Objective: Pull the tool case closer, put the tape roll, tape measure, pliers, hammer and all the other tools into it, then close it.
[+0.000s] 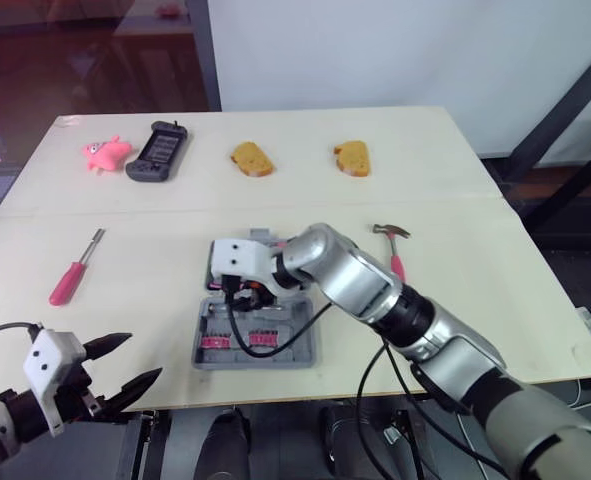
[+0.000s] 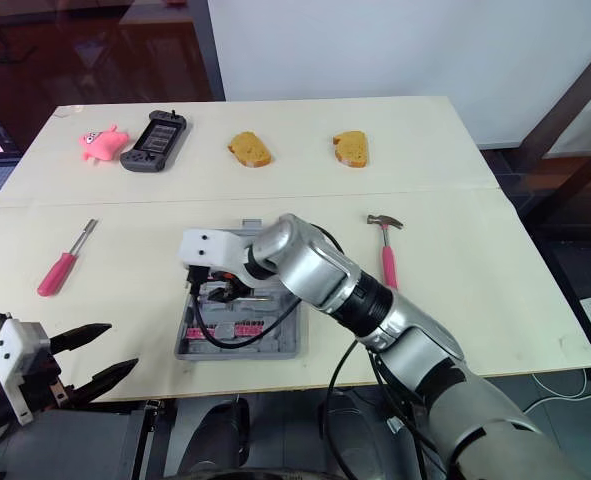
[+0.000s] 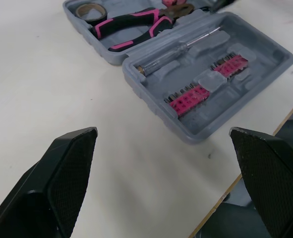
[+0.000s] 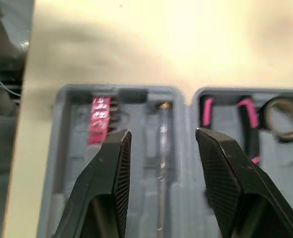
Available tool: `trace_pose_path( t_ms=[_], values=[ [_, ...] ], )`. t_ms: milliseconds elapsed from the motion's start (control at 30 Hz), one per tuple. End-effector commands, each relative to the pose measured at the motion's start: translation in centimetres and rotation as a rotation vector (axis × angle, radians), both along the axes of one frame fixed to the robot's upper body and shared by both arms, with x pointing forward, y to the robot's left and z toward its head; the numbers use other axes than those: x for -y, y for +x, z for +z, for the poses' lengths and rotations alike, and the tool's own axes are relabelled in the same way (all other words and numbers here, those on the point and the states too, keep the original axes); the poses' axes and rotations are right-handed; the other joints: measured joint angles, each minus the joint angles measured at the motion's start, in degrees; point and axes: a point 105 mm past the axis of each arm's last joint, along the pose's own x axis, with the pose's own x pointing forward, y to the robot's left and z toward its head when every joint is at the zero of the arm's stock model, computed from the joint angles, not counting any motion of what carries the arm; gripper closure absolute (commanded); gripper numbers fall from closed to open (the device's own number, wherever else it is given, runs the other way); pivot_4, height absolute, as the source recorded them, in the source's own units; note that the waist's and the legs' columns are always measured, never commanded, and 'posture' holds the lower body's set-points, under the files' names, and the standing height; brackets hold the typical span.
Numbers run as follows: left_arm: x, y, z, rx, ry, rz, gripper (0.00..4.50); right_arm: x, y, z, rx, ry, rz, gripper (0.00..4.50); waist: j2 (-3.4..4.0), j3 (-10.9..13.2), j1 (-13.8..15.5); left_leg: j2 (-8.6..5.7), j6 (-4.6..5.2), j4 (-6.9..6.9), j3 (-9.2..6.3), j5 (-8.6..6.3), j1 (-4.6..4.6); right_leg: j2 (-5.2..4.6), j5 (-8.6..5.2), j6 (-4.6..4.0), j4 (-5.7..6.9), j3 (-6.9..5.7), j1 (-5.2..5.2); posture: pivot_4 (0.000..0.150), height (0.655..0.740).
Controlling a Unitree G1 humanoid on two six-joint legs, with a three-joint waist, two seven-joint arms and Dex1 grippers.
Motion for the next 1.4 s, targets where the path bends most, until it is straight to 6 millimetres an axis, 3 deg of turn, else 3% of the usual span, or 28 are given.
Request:
trace_pose_path(
  t_ms=[33, 100, 333, 633, 1000, 1200, 1400],
  values=[
    [0.0, 0.7, 0.6, 0.018, 0.006, -0.036, 0.00, -0.1, 0.0, 0.0, 0.001, 0.086, 0.021, 3.66, 0.00, 0.0, 0.0, 0.00, 0.00, -0.01, 0.00, 0.00, 0.00, 0.00, 0.00, 0.00, 0.00, 0.00, -0.01, 0.150, 0.7400],
    [0.0, 1.0, 0.7, 0.019, 0.009, -0.047, 0.00, 0.0, 0.1, -0.7, 0.000, 0.094, 0.016, 4.43, 0.01, 0.0, -0.1, 0.00, 0.00, -0.01, 0.00, 0.00, 0.00, 0.00, 0.06, 0.11, 0.01, 0.00, 0.00, 0.150, 0.7400],
    [-0.4, 1.8, 1.2, 0.019, 0.027, -0.072, 0.00, -0.4, 2.1, -2.6, 0.063, 0.119, -0.069, 4.43, 0.00, 0.0, 0.0, 0.01, 0.00, -0.03, 0.00, 0.00, 0.02, 0.02, 0.10, 0.18, 0.02, 0.00, 0.00, 0.150, 0.7400],
    [-0.6, 1.8, 1.3, 0.015, 0.039, -0.073, 0.00, -0.1, 2.5, -4.7, 0.028, 0.087, -0.096, 4.43, 0.01, 0.0, 0.0, 0.01, 0.00, -0.03, 0.00, 0.00, 0.02, 0.01, 0.10, 0.18, 0.02, 0.00, 0.02, 0.150, 0.7400],
    [-0.9, 1.8, 1.2, 0.012, 0.043, -0.069, 0.00, -1.3, 2.2, -0.9, 0.049, 0.287, -0.048, 4.43, 0.01, 0.0, 0.0, 0.01, 0.00, -0.04, 0.00, 0.00, 0.03, 0.02, 0.11, 0.20, 0.03, 0.00, 0.02, 0.150, 0.7400],
    [-1.0, 2.1, 1.3, 0.013, 0.049, -0.075, 0.00, -1.2, 0.8, -2.6, -0.001, 0.242, 0.006, 4.43, 0.01, 0.0, 0.0, 0.01, 0.00, -0.03, 0.00, 0.00, 0.03, 0.02, 0.11, 0.20, 0.02, 0.00, 0.03, 0.150, 0.7400],
    [-1.2, 2.1, 1.4, 0.016, 0.055, -0.074, 0.00, -0.7, 1.3, -4.3, 0.005, 0.206, -0.028, 4.43, 0.01, 0.0, 0.0, 0.01, 0.00, -0.03, 0.00, 0.00, 0.03, 0.02, 0.11, 0.20, 0.03, 0.00, 0.03, 0.150, 0.7400]
  ],
)
